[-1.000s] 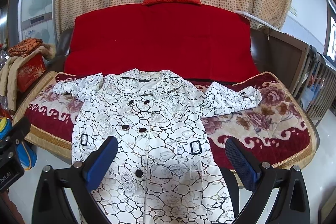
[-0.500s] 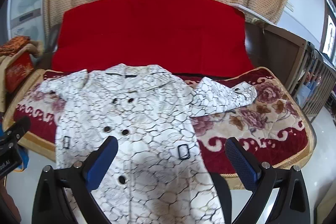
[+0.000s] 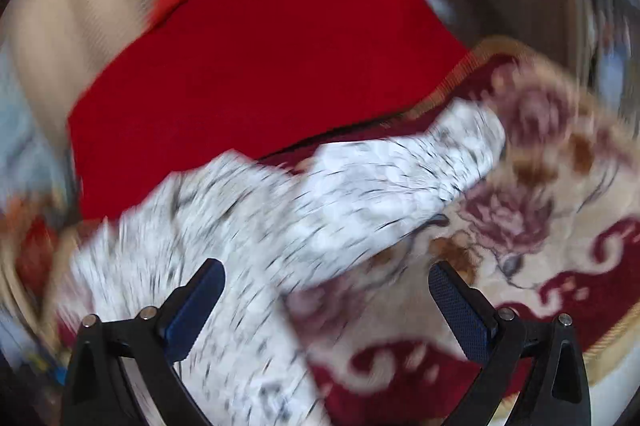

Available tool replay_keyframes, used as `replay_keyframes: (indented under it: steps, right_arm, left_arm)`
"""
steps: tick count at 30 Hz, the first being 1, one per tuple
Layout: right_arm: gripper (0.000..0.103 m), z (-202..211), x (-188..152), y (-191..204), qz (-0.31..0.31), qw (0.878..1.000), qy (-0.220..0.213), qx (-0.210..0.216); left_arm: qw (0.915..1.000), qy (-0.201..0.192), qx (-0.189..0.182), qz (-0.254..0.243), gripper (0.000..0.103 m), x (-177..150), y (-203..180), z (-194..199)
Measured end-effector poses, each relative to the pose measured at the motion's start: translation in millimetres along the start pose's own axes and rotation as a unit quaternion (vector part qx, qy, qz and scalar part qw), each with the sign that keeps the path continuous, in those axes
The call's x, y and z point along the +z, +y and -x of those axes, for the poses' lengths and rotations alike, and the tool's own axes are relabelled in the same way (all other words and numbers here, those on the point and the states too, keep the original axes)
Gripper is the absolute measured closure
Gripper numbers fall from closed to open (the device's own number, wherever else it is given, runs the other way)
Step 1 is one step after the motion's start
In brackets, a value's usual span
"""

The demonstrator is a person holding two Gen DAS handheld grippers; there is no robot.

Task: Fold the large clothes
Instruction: 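Grasp the coat sleeve with the right gripper and lift it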

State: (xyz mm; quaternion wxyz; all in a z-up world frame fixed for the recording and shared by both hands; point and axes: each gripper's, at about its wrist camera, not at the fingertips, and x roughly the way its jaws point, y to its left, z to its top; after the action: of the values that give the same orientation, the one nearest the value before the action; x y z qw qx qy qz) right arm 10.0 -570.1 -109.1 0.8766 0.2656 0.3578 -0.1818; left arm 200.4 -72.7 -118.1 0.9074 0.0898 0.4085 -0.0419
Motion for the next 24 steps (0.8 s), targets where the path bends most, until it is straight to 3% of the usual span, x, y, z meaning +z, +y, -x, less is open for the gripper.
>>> replay_keyframes:
  steps: [2, 5, 7, 9, 11, 12, 15, 16, 17, 19, 21, 24]
  right_arm:
    - [0.000, -30, 24, -58, -0.091, 0.995, 0.005, 0.027]
    - [0.004, -77, 48, -142, -0.247, 0.965, 0.005, 0.084]
    - [0.012, -102, 55, -171, -0.308, 0.945, 0.010, 0.106]
    - [0.018, -127, 63, -189, -0.340, 0.934, 0.016, 0.106]
    - [0.028, -146, 70, -197, -0.345, 0.935, 0.022, 0.079]
    - [0.028, -158, 73, -203, -0.353, 0.934, 0.025, 0.052]
    - [0.039, -182, 78, -211, -0.360, 0.932, 0.021, 0.040]
    - [0.048, -185, 81, -211, -0.357, 0.934, 0.013, 0.028]
    - [0.065, -187, 85, -209, -0.347, 0.938, 0.002, 0.021]
    - [0.083, -191, 92, -202, -0.323, 0.946, -0.001, 0.020]
    - [0.088, -186, 94, -192, -0.306, 0.952, -0.018, 0.016]
    - [0.091, -156, 102, -158, -0.252, 0.964, -0.073, 0.046]
  left_arm:
    - [1.0000, 0.007, 0.006, 0.003, 0.000, -1, 0, -9]
    - [0.9997, 0.018, 0.017, 0.001, 0.000, 0, -3, -20]
    - [0.9996, 0.023, 0.017, 0.003, 0.000, 3, -5, -26]
    - [0.9996, 0.025, 0.015, 0.004, 0.000, 8, -10, -30]
    - [0.9997, 0.019, 0.014, 0.000, 0.000, 12, -15, -31]
    - [0.9997, 0.016, 0.016, -0.003, 0.000, 13, -16, -31]
    - [0.9997, 0.007, 0.019, -0.011, 0.000, 18, -20, -30]
    - [0.9998, 0.004, 0.016, -0.011, 0.000, 19, -21, -29]
    - [0.9998, 0.002, 0.015, -0.011, 0.000, 20, -21, -28]
    - [0.9998, -0.003, 0.014, -0.011, 0.000, 20, -19, -25]
    - [0.9998, -0.011, 0.013, -0.010, 0.000, 19, -15, -21]
    - [0.9998, -0.019, 0.011, -0.001, 0.000, 17, -3, -14]
